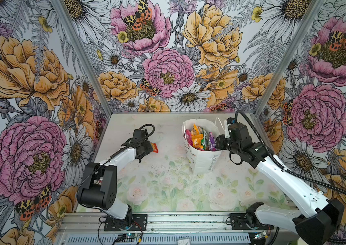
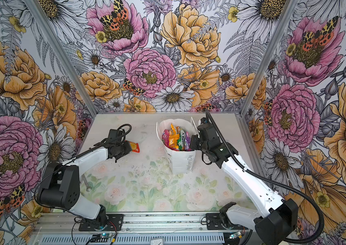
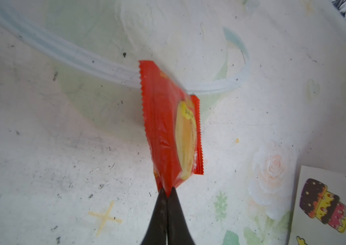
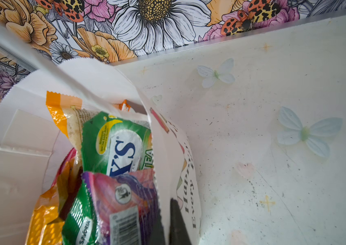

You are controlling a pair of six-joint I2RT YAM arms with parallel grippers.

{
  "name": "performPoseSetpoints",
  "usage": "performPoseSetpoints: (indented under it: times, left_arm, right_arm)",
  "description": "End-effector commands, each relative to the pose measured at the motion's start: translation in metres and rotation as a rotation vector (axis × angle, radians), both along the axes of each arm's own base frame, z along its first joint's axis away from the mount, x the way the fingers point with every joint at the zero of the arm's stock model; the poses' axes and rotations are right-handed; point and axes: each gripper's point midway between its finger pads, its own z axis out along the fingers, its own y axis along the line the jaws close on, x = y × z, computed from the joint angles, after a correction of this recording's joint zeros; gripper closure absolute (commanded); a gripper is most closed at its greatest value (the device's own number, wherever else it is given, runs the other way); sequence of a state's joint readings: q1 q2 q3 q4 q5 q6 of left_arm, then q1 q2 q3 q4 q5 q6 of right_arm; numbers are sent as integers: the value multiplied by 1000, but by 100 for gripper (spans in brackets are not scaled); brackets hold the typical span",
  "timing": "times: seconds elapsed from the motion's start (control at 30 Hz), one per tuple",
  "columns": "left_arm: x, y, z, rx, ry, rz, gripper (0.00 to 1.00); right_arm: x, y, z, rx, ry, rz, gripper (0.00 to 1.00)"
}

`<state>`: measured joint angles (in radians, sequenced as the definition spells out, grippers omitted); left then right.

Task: Place the snacks into the paper bag
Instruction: 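Lower the left gripper onto the red packet and grasp it, then lift the red packet with the left gripper and carry it over the bag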

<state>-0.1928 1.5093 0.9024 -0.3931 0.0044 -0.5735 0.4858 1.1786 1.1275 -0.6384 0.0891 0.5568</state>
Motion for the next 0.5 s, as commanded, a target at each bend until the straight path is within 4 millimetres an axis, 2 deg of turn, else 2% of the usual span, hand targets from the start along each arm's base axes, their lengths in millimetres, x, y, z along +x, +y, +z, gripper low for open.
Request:
performPoseSetpoints:
  times: [0.0,0.27,0.4,0.47]
  left_arm:
    - [6,0,25,32,-109,-6,100]
    - [-2,-11,76,47,-235,-41,100]
    - [-7,-16,114,23,-253,-53,100]
    - [-9,-20,141,0,-287,-63,100]
  right_arm:
    - [3,7,17,38,-55,17,100]
    - [2,6,18,42,-57,12,100]
    - [3,6,22,44,-67,14,100]
    - [3,7,24,47,-70,18,100]
